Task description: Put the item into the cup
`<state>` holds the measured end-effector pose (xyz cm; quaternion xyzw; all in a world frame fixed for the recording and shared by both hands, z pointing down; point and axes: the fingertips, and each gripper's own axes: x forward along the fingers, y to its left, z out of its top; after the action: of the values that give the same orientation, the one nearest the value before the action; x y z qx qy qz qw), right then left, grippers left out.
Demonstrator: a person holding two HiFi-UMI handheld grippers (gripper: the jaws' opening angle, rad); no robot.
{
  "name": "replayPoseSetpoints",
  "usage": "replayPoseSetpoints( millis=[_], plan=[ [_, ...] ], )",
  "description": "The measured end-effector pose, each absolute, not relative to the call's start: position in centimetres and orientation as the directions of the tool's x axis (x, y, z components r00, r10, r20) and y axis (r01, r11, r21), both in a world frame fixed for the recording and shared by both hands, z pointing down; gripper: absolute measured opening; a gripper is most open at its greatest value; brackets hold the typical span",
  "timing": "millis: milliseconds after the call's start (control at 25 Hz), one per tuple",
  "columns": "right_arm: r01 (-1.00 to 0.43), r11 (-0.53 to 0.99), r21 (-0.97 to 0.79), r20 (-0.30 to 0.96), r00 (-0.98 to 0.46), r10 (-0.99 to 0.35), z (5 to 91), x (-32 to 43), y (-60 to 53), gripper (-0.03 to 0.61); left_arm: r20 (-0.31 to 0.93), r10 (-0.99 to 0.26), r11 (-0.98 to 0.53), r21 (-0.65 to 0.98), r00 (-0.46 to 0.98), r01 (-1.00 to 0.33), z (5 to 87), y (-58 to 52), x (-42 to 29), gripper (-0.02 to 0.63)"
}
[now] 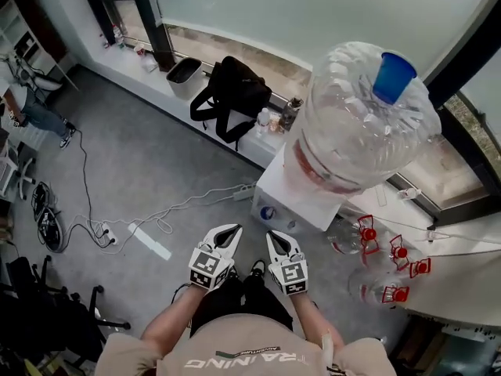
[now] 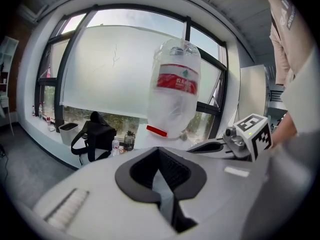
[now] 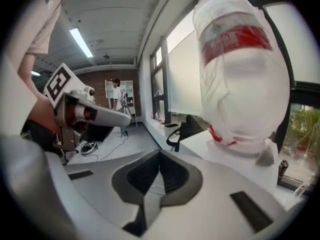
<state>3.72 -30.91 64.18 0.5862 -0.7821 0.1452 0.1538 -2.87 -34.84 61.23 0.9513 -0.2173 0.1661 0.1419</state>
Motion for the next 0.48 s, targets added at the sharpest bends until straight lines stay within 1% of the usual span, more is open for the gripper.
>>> replayPoseSetpoints(
  millis=[280,480],
  plan=[
    [-0.947,0.313,-0.068,0.307,-0.318,-0.897,56.0,4.4,-30.6,0.011,0.301,-0.399,-0.862,0.199,0.866,-0.466,55.3,-35.8,-3.2,0.008],
    [-0.956,0.285,-0.067,0.220,-0.293,-0.930,50.3,5.9,-31.5,0.011,0.251,-0.408,-0.876,0.163,0.878,-0.453,51.2,-36.5,-3.2,0.008]
  ],
)
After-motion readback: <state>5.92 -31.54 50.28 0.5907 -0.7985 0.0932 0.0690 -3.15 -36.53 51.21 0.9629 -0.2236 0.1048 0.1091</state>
